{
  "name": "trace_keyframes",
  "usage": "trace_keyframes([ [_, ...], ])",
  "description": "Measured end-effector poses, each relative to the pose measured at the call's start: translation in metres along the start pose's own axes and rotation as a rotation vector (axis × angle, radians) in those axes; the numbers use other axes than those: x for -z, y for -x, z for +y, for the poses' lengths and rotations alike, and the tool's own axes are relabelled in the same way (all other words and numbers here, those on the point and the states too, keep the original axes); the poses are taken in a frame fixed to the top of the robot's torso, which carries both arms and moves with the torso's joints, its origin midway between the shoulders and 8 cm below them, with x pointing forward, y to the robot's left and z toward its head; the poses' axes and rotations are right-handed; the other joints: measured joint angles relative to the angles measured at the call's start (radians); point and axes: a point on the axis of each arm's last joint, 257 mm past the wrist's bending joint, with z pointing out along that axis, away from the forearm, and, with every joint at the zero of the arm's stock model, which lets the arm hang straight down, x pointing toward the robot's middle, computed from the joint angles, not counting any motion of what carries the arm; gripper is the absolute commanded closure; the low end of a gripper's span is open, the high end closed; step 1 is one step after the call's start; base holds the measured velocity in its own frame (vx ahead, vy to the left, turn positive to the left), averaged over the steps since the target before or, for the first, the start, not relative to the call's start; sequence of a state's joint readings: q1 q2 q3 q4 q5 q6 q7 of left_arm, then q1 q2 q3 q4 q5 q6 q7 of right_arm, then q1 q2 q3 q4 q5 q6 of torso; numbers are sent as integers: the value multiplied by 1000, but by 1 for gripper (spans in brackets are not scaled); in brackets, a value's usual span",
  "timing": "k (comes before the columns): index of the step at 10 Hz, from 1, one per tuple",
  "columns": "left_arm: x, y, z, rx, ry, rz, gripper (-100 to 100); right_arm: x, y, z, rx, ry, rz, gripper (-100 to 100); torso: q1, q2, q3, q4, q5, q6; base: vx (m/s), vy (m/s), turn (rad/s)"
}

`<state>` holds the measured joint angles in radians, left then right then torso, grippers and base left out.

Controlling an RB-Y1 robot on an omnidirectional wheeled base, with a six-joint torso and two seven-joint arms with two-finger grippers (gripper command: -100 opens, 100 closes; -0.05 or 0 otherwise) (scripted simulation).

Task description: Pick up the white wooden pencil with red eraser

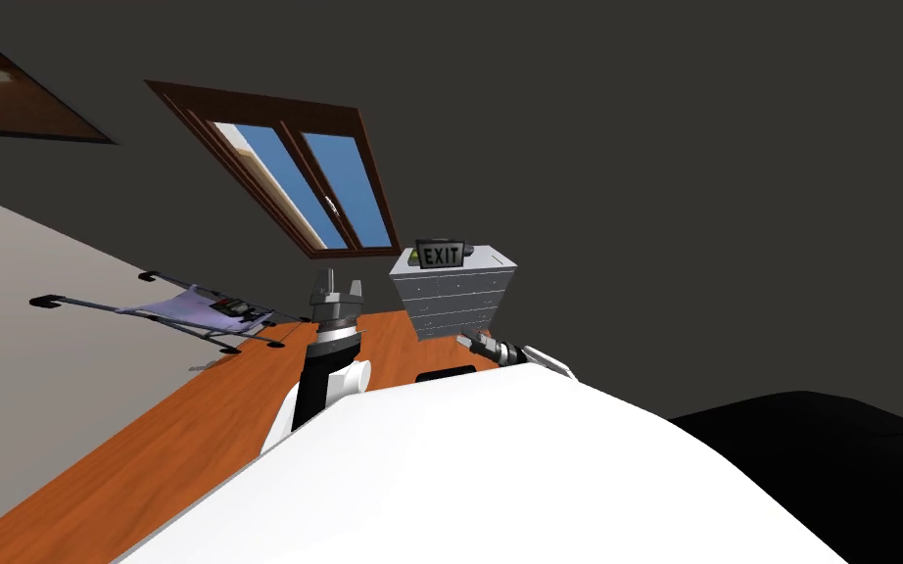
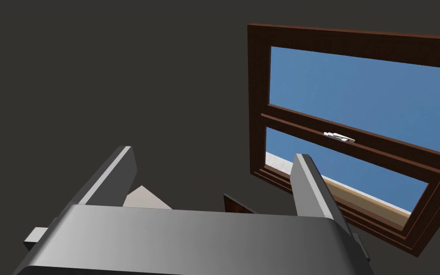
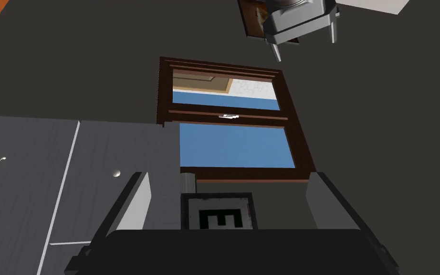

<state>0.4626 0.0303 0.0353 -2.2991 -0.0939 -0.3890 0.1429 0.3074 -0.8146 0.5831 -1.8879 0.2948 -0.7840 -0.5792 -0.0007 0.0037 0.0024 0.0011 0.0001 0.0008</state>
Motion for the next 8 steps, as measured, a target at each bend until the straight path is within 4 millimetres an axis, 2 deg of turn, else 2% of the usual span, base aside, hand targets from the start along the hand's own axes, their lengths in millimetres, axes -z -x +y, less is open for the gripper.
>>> trace_keyframes([
  [1, 0, 0, 0, 0, 0, 0, 0, 6, -1, -4, -2, -19, 13, -100, -1, -1, 0, 0, 0, 0, -42, 42, 254],
  [3, 0, 0, 0, 0, 0, 0, 0, 32, -12, -29, -41, -98, 65, -100, 0, 0, 0, 0, 0, 0, -30, 23, 27],
  [4, 0, 0, 0, 0, 0, 0, 0, 36, -13, -32, -42, -115, 78, -100, -1, -1, -1, 0, 0, 0, -28, 26, 180],
  [7, 0, 0, 0, 0, 0, 0, 0, 74, -32, -63, -107, -241, 151, -100, 0, 0, 0, 0, 0, 0, -38, 26, 166],
  [8, 0, 0, 0, 0, 0, 0, 0, 89, -33, -70, -122, -285, 169, -100, -1, -1, 0, 0, 0, 0, -5, 9, 6],
])
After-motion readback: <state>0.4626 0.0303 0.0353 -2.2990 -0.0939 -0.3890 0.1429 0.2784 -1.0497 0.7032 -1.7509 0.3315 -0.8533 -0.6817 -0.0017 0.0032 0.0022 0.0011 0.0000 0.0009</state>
